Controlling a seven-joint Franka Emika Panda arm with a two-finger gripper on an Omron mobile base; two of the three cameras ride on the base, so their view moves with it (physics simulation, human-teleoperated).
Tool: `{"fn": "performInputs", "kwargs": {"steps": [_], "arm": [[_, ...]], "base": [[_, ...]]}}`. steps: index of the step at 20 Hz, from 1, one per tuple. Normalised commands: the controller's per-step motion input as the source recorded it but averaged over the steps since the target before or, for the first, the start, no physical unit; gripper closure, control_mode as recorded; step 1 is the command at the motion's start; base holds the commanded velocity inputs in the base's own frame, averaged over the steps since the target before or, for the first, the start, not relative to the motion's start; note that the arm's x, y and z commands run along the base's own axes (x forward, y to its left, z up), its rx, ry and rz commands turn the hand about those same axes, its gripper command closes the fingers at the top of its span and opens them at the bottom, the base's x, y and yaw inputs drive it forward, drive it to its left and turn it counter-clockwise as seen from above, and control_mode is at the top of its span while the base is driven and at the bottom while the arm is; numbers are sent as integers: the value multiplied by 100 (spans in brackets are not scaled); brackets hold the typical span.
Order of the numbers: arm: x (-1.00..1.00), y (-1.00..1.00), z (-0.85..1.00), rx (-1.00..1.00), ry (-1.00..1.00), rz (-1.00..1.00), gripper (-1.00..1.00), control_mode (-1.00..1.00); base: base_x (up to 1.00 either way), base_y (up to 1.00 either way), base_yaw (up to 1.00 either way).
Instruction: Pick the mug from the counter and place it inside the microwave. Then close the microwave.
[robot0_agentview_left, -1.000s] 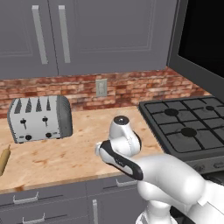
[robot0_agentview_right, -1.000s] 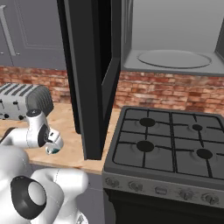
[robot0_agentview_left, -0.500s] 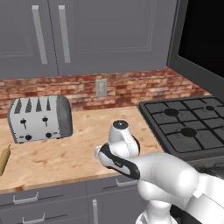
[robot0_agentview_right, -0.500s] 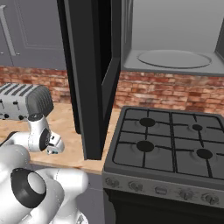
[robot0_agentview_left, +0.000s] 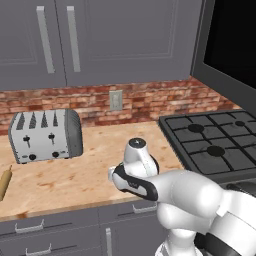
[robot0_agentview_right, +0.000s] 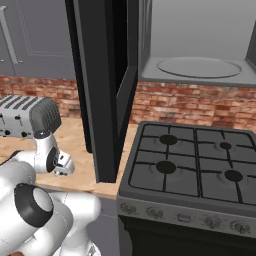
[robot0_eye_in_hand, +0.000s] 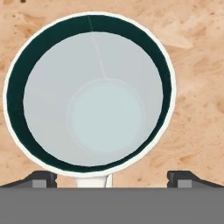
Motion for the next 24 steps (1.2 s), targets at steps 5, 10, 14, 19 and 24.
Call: {"fn": "performInputs", "kwargs": {"steps": [5, 10, 14, 19, 24], "arm": [[0, 0, 0, 0, 0, 0, 100, -100], [0, 0, 0, 0, 0, 0, 100, -100], [0, 0, 0, 0, 0, 0, 100, -100], [-5, 0, 8, 0, 0, 0, 100, -100], [-43, -4, 45, 0, -2, 0, 100, -100]], "base": [[0, 0, 0], [0, 0, 0], [0, 0, 0], [0, 0, 0], [0, 0, 0]]}}
